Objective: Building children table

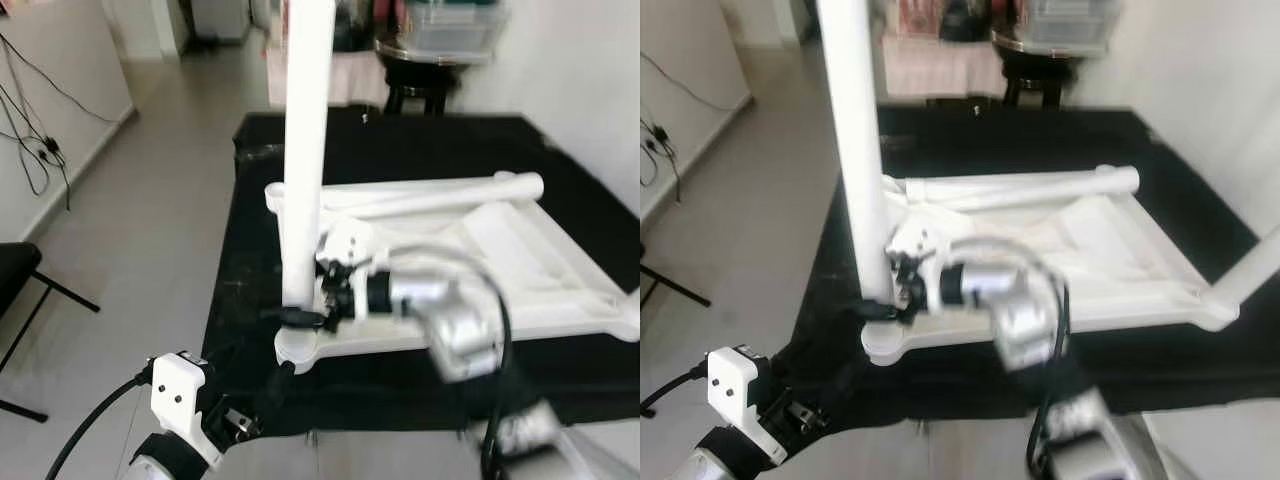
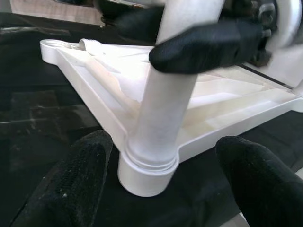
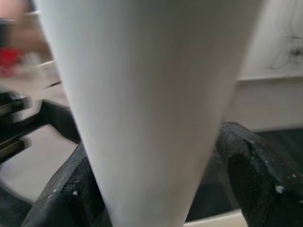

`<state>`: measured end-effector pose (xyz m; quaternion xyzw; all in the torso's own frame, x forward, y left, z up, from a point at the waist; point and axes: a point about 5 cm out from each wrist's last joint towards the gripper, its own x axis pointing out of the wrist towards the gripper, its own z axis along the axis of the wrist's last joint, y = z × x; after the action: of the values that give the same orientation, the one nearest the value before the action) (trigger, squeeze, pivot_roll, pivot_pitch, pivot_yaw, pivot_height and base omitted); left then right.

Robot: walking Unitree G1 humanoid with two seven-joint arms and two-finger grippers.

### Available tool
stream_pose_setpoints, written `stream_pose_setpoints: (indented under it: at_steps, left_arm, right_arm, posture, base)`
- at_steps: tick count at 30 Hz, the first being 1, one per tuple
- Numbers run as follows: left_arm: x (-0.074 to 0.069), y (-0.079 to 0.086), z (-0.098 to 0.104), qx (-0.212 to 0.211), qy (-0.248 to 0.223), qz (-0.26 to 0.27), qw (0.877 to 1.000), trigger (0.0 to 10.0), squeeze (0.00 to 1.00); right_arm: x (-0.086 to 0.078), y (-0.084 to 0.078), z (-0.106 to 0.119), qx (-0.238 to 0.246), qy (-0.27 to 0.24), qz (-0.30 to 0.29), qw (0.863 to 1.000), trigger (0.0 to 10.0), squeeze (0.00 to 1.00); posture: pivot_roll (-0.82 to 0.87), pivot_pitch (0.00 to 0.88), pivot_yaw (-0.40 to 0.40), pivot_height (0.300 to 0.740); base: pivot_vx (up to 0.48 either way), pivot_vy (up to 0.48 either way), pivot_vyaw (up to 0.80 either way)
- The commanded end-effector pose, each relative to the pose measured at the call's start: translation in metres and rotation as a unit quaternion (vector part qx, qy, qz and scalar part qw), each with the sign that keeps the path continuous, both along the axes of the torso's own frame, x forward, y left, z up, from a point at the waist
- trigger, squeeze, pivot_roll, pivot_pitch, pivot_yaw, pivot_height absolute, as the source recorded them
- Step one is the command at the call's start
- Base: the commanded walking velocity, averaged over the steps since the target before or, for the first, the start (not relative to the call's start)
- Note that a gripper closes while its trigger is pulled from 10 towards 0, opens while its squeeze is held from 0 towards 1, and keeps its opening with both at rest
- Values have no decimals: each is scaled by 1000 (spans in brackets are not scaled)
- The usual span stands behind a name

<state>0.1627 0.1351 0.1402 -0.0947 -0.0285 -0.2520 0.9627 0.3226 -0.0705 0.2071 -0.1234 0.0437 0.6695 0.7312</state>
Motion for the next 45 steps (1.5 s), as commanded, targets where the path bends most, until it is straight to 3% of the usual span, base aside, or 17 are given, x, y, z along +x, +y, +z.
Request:
stream_pose_setpoints:
  at_steps: [1, 9, 10, 22, 26, 27, 28, 29, 31, 32, 33, 36, 39, 40, 41, 44, 45]
  left_arm:
    - [-2, -1, -1, -5, 5, -1, 1000, 10000, 0]
    - [-4, -4, -1, 0, 5, -1, 1000, 10000, 0]
    - [-5, -4, -1, 1, 5, 0, 1000, 10000, 0]
    - [-5, -5, -1, 2, 6, -2, 1000, 10000, 0]
    - [-5, -4, 0, 2, 6, -1, 1000, 10000, 0]
    - [-4, -2, -1, 3, 5, 1, 1000, 10000, 0]
    - [-4, -2, -1, 3, 5, 1, 1000, 10000, 0]
    - [-4, 0, 0, 3, 5, 3, 1000, 10000, 0]
    - [-4, 0, 0, 3, 5, 3, 1000, 10000, 0]
    - [-2, 2, 0, 5, 4, 3, 1000, 10000, 0]
    - [0, 5, -1, 6, 5, 3, 1000, 10000, 0]
    - [1, 6, -1, 7, 6, 2, 1000, 10000, 0]
    - [6, 4, -2, 6, 4, -7, 1000, 10000, 0]
    - [7, 2, -2, 4, 3, -7, 1000, 10000, 0]
    - [7, 1, -2, 2, 1, -4, 1000, 10000, 0]
    - [7, 0, -2, 0, 0, 0, 1000, 10000, 0]
    - [8, -1, -2, -2, -1, 1, 1000, 10000, 0]
  right_arm:
    - [1, 2, -6, -7, 13, 36, 999, 10000, 0]
    - [15, 2, 5, -18, 40, 95, 995, 10000, 0]
    - [17, 3, 6, -16, 42, 98, 994, 0, 0]
    - [25, -8, 0, 16, 57, 86, 995, 0, 0]
    - [28, -13, -15, 27, 41, -44, 998, 0, 0]
    - [29, -6, -29, 54, 51, -187, 980, 0, 0]
    - [29, -6, -29, 54, 51, -187, 980, 0, 0]
    - [18, -5, -51, 57, 62, -346, 934, 0, 0]
    - [18, -5, -51, 57, 62, -346, 934, 0, 0]
    - [-8, -3, -70, 35, 75, -396, 914, 0, 0]
    - [-18, -2, -71, 29, 79, -415, 906, 0, 0]
    - [-21, 0, -69, 27, 79, -401, 912, 0, 0]
    - [-14, 5, -69, 3, 61, -355, 933, 0, 0]
    - [-13, 5, -68, -7, 55, -349, 936, 3922, 0]
    - [-11, 7, -65, -16, 47, -330, 943, 10000, 0]
    - [-12, 9, -60, -21, 40, -326, 944, 10000, 0]
    - [-12, 12, -53, -12, 37, -303, 952, 10000, 0]
  posture:
    - [-66, 65, -66, 740]
    - [-51, 70, -69, 740]
    - [-48, 71, -67, 740]
    - [-57, 76, -60, 740]
    - [-60, 80, -67, 740]
    - [-78, 78, -66, 740]
    - [-78, 78, -66, 740]
    - [-86, 81, -58, 740]
    - [-86, 81, -58, 740]
    - [-80, 88, -48, 740]
    - [-106, 73, -25, 740]
    - [-118, 64, -15, 740]
    - [-107, 47, -37, 740]
    - [-106, 47, -39, 740]
    - [-102, 45, -46, 740]
    - [-102, 44, -47, 740]
    - [-102, 38, -60, 740]
  base:
    - [0, 0, 0]
    - [0, 0, 0]
    - [0, 0, 0]
    - [0, 0, 0]
    - [0, 0, 0]
    - [0, 0, 0]
    - [0, 0, 0]
    - [0, 0, 0]
    - [0, 0, 0]
    - [0, 0, 0]
    - [0, 0, 0]
    - [0, 0, 0]
    - [0, 0, 0]
    - [0, 0, 0]
    - [0, 0, 0]
    - [0, 0, 0]
    - [0, 0, 0]
